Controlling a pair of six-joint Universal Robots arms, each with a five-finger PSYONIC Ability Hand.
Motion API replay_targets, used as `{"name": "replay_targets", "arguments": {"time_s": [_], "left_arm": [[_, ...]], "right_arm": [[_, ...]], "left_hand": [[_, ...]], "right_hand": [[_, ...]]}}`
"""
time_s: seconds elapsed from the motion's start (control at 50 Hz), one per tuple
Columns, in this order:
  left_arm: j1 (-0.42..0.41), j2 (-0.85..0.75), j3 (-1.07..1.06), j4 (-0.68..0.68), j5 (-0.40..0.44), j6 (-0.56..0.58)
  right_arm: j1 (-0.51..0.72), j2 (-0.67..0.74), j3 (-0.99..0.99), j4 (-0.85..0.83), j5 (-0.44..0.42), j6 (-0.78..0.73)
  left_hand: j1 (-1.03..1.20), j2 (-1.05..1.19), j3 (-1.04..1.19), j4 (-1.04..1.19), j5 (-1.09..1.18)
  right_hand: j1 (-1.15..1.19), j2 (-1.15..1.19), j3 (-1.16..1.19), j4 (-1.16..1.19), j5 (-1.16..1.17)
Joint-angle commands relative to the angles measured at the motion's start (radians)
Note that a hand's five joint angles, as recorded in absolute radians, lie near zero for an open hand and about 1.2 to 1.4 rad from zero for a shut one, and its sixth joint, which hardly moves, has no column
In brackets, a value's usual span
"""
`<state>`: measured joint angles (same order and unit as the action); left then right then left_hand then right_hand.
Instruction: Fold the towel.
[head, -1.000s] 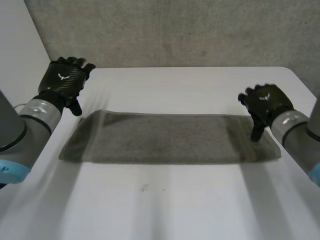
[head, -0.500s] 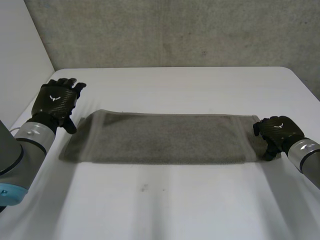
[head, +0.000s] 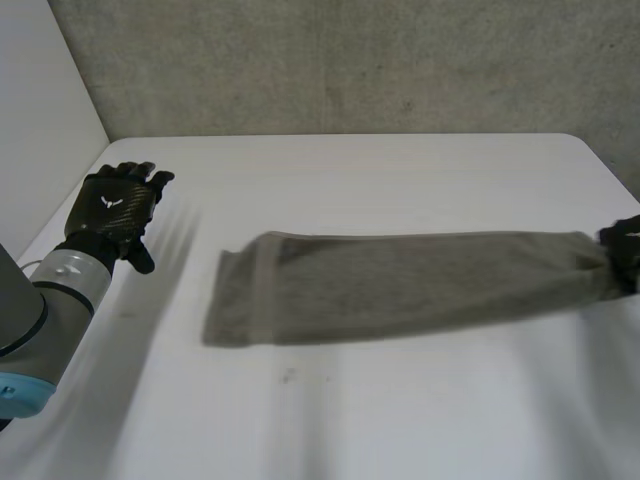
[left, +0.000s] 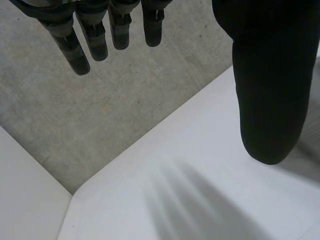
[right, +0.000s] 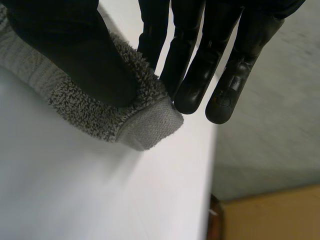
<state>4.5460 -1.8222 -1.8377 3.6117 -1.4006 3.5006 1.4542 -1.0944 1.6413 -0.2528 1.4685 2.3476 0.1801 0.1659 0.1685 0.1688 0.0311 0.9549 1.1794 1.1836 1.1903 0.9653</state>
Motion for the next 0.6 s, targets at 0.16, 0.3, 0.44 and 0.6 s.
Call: {"name": "replay_targets", "arguments": {"time_s": [0.16, 0.3, 0.44, 0.6], "left_arm": [[-0.002, 0.004, -0.005, 0.001, 0.0, 0.0], [-0.002, 0.006, -0.006, -0.001, -0.003, 0.0], [-0.002, 0.006, -0.009, -0.001, -0.003, 0.0], [-0.013, 0.004, -0.017, -0.001, -0.001, 0.0]], "right_arm": [[0.24, -0.136, -0.116, -0.017, -0.017, 0.061], [0.572, -0.071, -0.206, -0.034, -0.043, 0.079], [0.9, 0.163, -0.305, -0.036, -0.14, 0.078], [0.994, 0.317, -0.334, -0.025, -0.128, 0.044]], "left_hand": [[-0.006, 0.009, 0.006, 0.006, -0.031], [-0.006, 0.009, 0.006, 0.006, -0.031], [-0.006, 0.009, 0.006, 0.006, -0.031], [-0.006, 0.009, 0.006, 0.006, -0.031]], "right_hand": [[0.441, 0.217, 0.213, 0.206, 0.256], [0.441, 0.217, 0.213, 0.206, 0.256], [0.441, 0.217, 0.213, 0.206, 0.256], [-0.145, -0.369, -0.373, -0.38, -0.33]]}}
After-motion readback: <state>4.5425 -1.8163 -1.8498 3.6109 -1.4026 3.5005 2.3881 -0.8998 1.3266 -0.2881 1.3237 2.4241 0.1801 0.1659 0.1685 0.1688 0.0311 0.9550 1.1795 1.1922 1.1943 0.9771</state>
